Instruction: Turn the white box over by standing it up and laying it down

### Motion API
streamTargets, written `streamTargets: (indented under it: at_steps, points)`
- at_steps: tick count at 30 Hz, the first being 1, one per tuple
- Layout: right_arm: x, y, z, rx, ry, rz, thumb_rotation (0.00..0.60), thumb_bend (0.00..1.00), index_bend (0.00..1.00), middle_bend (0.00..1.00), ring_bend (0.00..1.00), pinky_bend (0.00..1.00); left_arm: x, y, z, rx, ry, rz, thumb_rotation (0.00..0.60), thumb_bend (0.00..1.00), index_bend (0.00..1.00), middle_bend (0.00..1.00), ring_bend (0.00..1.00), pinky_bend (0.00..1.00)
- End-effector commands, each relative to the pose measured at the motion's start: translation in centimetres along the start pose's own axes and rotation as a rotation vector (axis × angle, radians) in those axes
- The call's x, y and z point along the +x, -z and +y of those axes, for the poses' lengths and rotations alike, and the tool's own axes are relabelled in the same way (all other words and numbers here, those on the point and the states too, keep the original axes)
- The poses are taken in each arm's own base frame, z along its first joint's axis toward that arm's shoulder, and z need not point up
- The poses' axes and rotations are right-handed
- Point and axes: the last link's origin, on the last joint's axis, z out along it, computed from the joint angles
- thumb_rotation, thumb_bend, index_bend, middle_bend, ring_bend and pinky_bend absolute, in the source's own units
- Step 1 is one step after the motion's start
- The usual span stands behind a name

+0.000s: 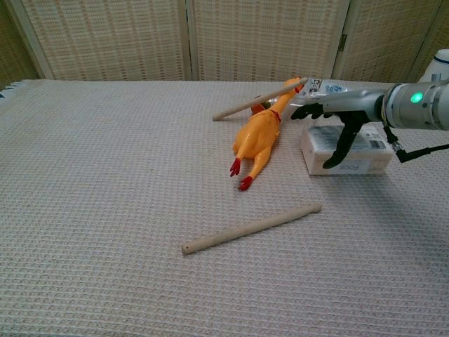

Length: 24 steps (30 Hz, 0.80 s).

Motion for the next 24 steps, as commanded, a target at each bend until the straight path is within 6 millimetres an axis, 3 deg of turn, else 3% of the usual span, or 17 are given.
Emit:
streamTargets:
  at_steps: [1, 8, 13, 21, 24]
  points:
    - [-0.1, -0.2, 0.5, -0.03, 0.004, -0.003, 0.6, 0.11, 0.0, 0.0, 0.0, 0.0, 0.1, 0.0, 0.0, -0.002, 0.001, 0.001, 0.6, 0.63, 0.16, 0.0, 0.0, 0.2]
    - [-0.2, -0.2, 1.3, -0.081, 0.014, -0.01, 0.6, 0.11, 0.06, 0.08, 0.0, 0.0, -0.1, 0.0, 0.2, -0.008, 0.001, -0.002, 0.6, 0.63, 0.16, 0.0, 0.0, 0.2]
    - [-0.3, -0.5, 0.9, -0.084, 0.01, -0.008, 0.6, 0.11, 0.14, 0.2, 0.01, 0.0, -0.1, -0.1, 0.2, -0.006, -0.001, 0.0, 0.6, 0.63, 0.16, 0.0, 0.0, 0.2]
    - [0.2, -0.3, 0.4, -0.055, 0.021, 0.114, 0.6, 0.11, 0.36, 0.38, 0.16, 0.0, -0.2, 0.0, 0.3, -0.014, -0.006, -0.004, 0.6, 0.63, 0.16, 0.0, 0.0, 0.2]
    - [0.5, 0.8, 0.5, -0.016, -0.077, 0.196, 0.6, 0.12, 0.39, 0.4, 0.18, 0.0, -0.2, 0.0, 0.4, -0.019, -0.005, -0.003, 0.6, 0.63, 0.16, 0.0, 0.0, 0.2]
